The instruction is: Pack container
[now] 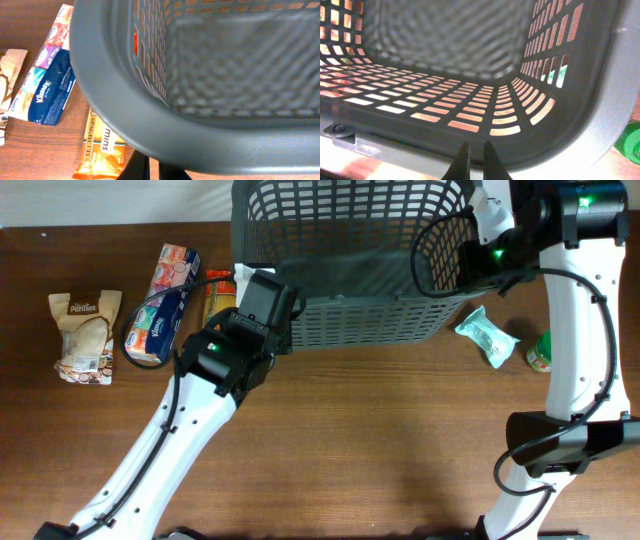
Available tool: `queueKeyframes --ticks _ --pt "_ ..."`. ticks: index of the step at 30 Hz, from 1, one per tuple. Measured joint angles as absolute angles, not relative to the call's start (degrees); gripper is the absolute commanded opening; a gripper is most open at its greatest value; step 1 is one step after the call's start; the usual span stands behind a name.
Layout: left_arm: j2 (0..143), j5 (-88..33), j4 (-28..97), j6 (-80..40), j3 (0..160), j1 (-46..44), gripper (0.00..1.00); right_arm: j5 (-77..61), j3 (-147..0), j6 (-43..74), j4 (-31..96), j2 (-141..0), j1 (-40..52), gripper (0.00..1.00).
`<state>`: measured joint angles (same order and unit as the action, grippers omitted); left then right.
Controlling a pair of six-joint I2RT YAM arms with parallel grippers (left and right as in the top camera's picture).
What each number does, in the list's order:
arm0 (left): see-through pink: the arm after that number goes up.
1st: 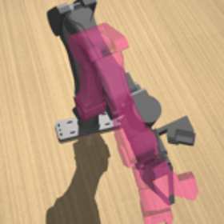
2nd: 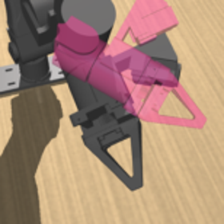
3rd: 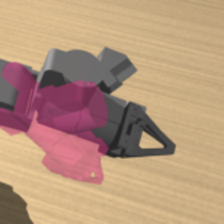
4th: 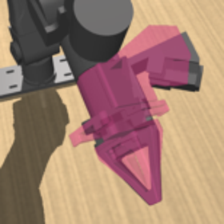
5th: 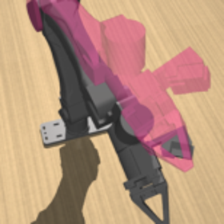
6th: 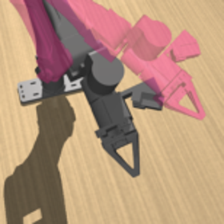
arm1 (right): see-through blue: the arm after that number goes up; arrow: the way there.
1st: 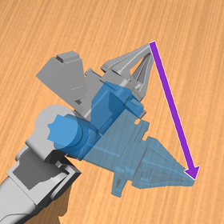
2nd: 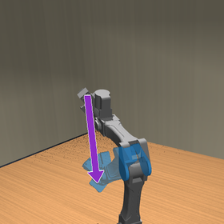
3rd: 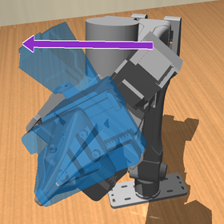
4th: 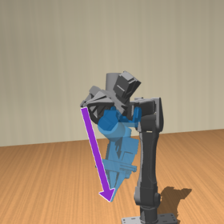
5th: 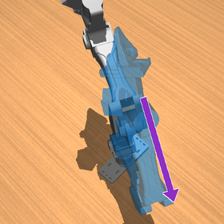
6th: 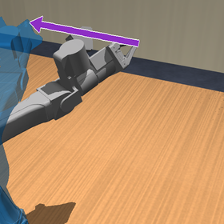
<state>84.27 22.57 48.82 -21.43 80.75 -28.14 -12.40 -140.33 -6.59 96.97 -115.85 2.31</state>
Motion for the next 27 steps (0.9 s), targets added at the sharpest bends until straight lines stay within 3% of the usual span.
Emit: queueKeyframes --ticks 27 --pt "84.7 22.6 48.5 -20.7 80.8 -28.1 0.02 -11.9 -140.3 -6.2 97.0 -115.9 2.3 0.04"
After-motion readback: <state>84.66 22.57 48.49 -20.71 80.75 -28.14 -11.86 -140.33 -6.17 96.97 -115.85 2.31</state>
